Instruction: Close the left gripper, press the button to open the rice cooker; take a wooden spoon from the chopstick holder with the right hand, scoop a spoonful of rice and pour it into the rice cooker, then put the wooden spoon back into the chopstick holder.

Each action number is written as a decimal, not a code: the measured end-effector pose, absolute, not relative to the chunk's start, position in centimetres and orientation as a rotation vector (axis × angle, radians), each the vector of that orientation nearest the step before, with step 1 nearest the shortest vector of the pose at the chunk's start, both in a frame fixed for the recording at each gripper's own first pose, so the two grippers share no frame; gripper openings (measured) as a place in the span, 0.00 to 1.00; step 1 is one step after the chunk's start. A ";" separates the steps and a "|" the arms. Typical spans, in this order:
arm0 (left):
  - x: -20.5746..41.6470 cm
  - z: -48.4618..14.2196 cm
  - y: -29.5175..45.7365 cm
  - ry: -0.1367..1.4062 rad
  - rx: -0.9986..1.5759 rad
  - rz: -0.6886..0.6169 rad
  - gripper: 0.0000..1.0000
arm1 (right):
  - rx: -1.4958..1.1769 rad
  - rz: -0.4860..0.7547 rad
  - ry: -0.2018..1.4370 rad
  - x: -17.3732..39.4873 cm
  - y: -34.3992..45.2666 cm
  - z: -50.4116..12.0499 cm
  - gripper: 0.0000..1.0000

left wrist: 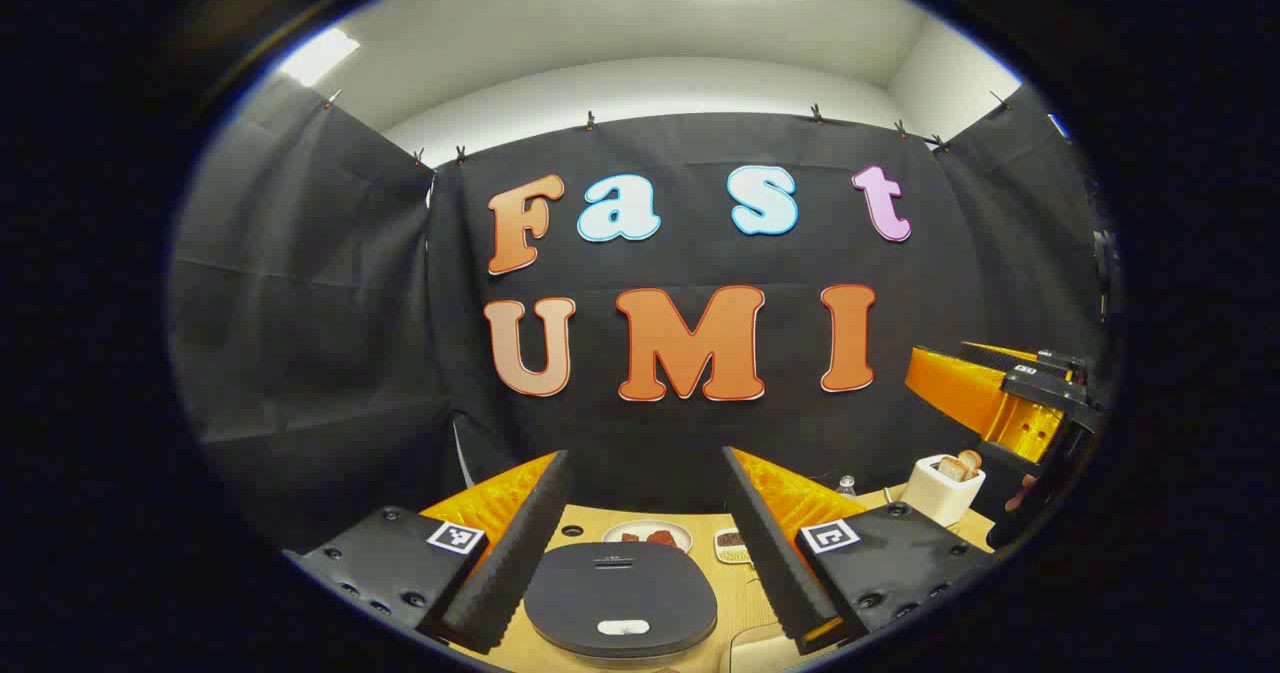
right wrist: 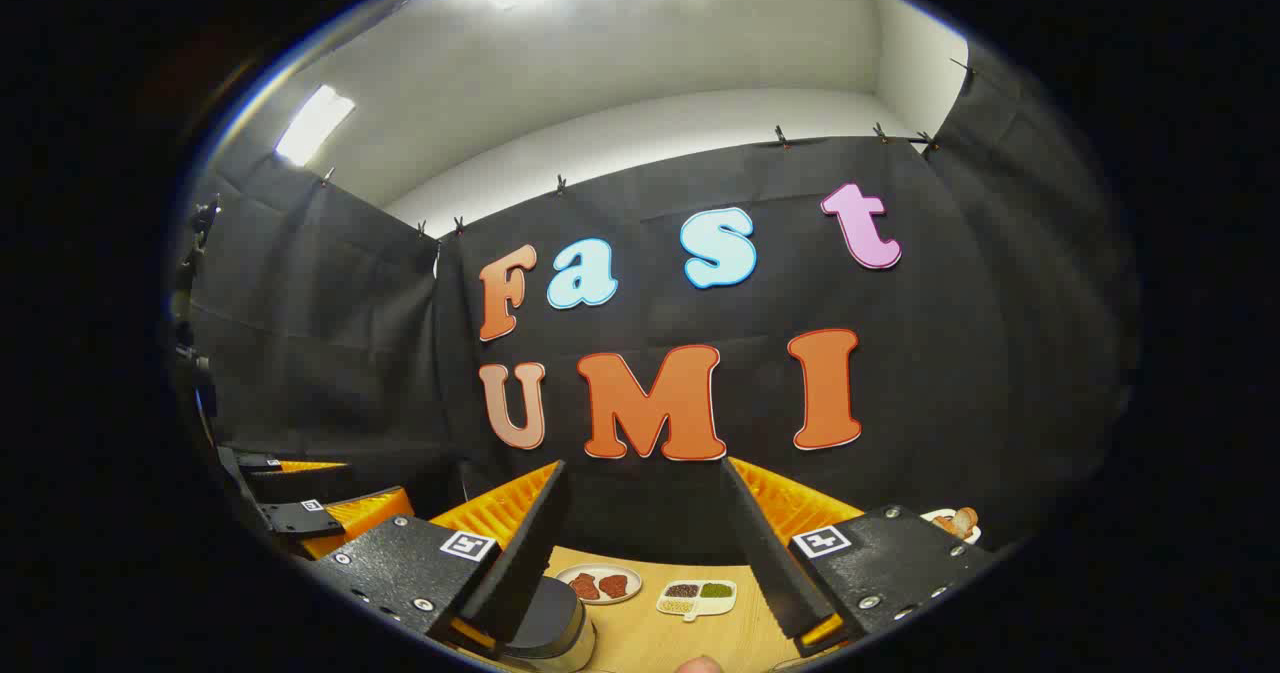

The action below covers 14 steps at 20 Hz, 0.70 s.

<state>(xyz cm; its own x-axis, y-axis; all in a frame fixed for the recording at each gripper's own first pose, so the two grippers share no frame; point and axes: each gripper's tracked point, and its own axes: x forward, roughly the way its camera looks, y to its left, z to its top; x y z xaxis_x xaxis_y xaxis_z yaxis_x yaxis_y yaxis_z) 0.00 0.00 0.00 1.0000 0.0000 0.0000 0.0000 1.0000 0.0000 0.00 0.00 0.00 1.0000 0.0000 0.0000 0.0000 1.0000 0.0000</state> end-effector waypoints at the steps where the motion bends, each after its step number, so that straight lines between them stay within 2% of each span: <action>1: 0.1 0.1 -0.1 0.000 0.003 -0.001 0.97 | 0.000 0.000 0.005 0.1 -0.2 -0.1 0.92; 5: 0.0 -0.3 -1.3 0.011 -0.003 -0.025 0.97 | 0.047 -0.012 0.044 -1.0 -0.7 -1.3 0.92; 14: 0.1 0.2 -1.5 0.006 0.020 -0.019 0.98 | -0.025 -0.046 0.023 -1.6 -2.1 -0.8 0.92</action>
